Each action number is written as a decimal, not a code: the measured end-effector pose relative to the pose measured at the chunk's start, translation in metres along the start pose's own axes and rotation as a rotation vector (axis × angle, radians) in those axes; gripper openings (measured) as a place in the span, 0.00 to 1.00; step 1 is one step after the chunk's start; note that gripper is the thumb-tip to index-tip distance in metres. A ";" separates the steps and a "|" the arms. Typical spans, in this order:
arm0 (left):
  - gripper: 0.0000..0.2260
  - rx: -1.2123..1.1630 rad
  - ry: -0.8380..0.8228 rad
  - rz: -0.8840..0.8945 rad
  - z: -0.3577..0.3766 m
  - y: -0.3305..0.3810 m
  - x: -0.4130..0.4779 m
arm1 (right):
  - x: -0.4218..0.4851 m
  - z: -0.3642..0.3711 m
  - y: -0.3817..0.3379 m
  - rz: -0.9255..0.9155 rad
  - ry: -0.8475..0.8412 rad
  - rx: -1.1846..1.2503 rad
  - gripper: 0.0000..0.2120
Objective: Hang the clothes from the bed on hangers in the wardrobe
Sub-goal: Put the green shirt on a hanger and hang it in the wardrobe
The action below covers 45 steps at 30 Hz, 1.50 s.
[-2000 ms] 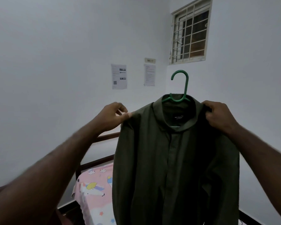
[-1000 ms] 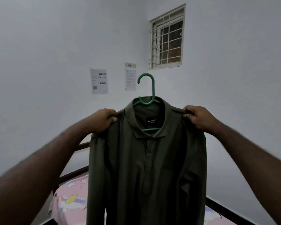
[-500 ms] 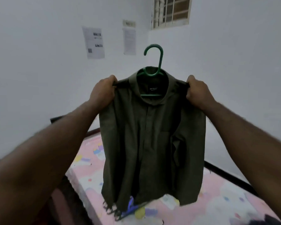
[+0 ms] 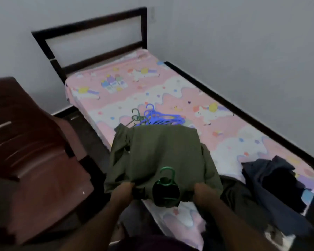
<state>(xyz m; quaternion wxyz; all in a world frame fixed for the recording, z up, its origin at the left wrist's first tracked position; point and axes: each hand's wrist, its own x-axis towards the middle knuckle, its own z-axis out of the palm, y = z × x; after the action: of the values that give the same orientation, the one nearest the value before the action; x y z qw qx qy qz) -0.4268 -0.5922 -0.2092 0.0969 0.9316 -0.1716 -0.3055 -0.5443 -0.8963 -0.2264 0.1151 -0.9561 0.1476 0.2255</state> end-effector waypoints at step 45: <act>0.07 0.286 1.197 0.281 -0.528 0.072 -0.308 | -0.225 -0.538 -0.181 -0.145 1.036 -0.029 0.09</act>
<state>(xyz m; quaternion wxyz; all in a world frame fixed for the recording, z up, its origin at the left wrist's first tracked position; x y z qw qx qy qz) -0.3600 -0.5023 0.3959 0.0898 0.9134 -0.2475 0.3104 -0.4625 -0.8305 0.3754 0.0292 -0.9515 0.1157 -0.2835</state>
